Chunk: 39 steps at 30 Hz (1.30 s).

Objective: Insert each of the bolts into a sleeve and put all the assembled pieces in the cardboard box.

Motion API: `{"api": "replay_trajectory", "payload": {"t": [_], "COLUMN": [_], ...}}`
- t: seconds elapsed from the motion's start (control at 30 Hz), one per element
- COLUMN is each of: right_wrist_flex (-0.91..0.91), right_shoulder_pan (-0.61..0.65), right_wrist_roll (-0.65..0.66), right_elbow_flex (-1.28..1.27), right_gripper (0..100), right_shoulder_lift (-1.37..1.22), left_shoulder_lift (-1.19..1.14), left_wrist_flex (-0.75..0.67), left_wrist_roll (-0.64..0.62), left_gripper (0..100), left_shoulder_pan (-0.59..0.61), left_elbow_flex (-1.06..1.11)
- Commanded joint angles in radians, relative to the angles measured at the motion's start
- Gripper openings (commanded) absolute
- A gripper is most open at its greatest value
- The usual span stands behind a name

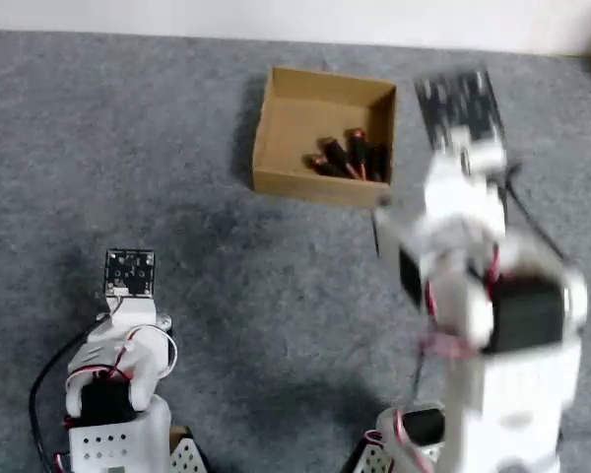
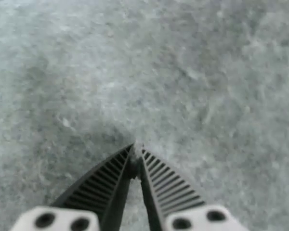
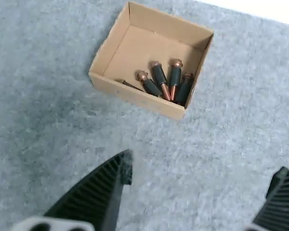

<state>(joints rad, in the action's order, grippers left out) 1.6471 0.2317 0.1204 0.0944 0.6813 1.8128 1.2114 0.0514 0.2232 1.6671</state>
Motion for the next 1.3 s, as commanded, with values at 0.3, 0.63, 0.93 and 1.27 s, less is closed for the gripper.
{"api": "replay_trajectory", "payload": {"t": [0.3, 0.63, 0.93, 1.27], "right_wrist_flex": [-0.331, -0.547, -0.529, -0.392], "right_shoulder_pan": [-0.108, -0.283, -0.306, -0.585], "right_wrist_roll": [0.262, 0.147, 0.170, 0.175], "right_elbow_flex": [-1.164, -1.748, -1.920, -1.914], "right_gripper": [39.2, 39.2, 39.2, 39.2], "right_shoulder_lift": [1.063, 1.156, 1.148, 1.152], "left_shoulder_lift": [0.015, 0.015, 0.015, 0.013], "left_wrist_flex": [0.002, 0.008, 0.008, 0.009], "left_wrist_roll": [0.005, 0.005, 0.005, 0.003], "left_gripper": [1, 1, 1, 1], "left_shoulder_pan": [-0.033, -0.033, -0.038, -0.031], "left_elbow_flex": [0.028, 0.028, 0.028, 0.028]}}
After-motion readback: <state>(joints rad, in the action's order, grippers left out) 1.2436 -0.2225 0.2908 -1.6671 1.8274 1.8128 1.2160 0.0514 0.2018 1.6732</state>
